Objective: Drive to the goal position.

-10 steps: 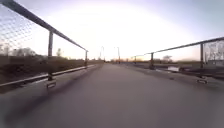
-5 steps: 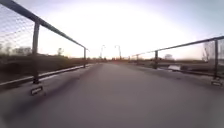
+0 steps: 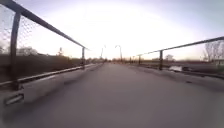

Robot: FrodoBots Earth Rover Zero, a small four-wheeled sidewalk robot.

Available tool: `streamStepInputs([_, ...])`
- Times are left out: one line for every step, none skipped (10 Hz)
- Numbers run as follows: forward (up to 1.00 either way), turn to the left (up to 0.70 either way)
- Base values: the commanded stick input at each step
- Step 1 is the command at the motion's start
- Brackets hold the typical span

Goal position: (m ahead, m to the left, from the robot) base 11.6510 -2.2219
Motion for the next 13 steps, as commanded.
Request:
streamStepInputs([1.00,0.01])
streamStepInputs([1.00,0.01])
streamStepInputs([1.00,0.01])
streamStepInputs([1.00,0.01])
streamStepInputs([1.00,0.01])
streamStepInputs([1.00,0.01])
streamStepInputs([1.00,0.01])
streamStepInputs([1.00,0.01])
streamStepInputs([1.00,0.01])
streamStepInputs([1.00,0.01])
streamStepInputs([1.00,0.01])
streamStepInputs([1.00,0.01])
streamStepInputs([1.00,0.01])
